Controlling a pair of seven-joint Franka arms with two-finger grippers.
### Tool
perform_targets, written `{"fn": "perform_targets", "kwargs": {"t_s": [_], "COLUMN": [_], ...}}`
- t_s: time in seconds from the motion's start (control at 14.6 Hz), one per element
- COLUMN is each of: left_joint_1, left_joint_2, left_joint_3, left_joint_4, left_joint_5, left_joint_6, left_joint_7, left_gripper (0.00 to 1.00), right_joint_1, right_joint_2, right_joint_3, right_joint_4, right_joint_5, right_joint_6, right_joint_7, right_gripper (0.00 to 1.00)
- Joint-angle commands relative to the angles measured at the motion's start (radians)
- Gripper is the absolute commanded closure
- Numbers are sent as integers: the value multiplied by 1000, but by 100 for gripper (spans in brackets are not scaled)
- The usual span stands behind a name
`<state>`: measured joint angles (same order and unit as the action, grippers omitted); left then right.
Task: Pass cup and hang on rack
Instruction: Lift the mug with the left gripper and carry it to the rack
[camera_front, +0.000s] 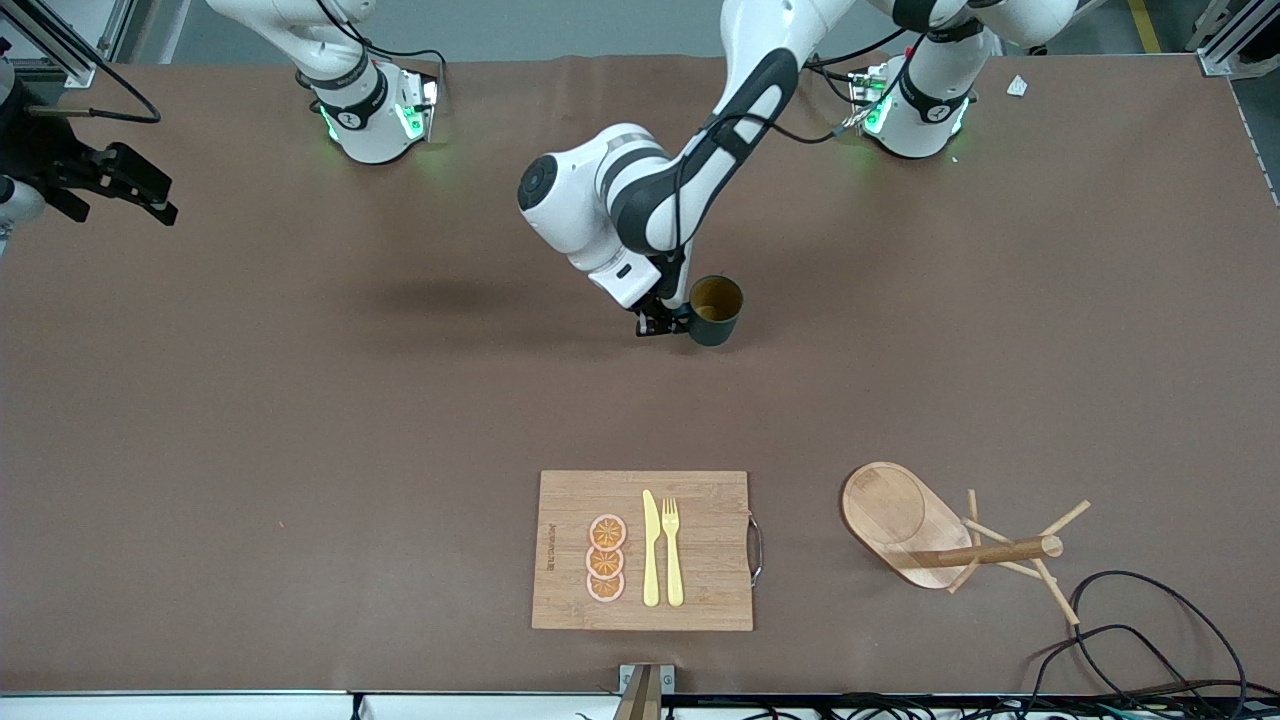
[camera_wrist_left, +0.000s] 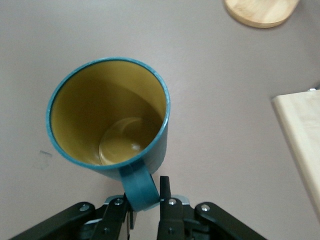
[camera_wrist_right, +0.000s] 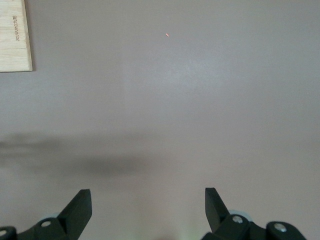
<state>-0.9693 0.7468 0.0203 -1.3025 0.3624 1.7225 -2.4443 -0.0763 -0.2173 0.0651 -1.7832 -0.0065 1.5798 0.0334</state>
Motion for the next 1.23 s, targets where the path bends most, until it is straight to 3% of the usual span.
{"fn": "perform_targets", "kwargs": {"t_s": [0.0,0.62,1.16], "left_joint_1": [36,194,391], "left_joint_2": [-84,-230,-282], "left_joint_3": [-2,-3,-8], "left_joint_4": [-17,-17,-15], "left_joint_5": [-46,-219,-480], "left_joint_6": [-17,120,223], "left_joint_7": [86,411,758], "left_gripper": [100,100,100], "right_joint_1": [-14,-16,-17], "right_joint_2": [-1,-1,-1], "right_joint_3": [7,7,7], "right_joint_4": [7,7,7], "right_joint_5": [-1,0,0], "right_joint_6": [-8,-9,-9], "right_joint_7": [-12,-13,-13], "right_gripper": [0,0,0]}}
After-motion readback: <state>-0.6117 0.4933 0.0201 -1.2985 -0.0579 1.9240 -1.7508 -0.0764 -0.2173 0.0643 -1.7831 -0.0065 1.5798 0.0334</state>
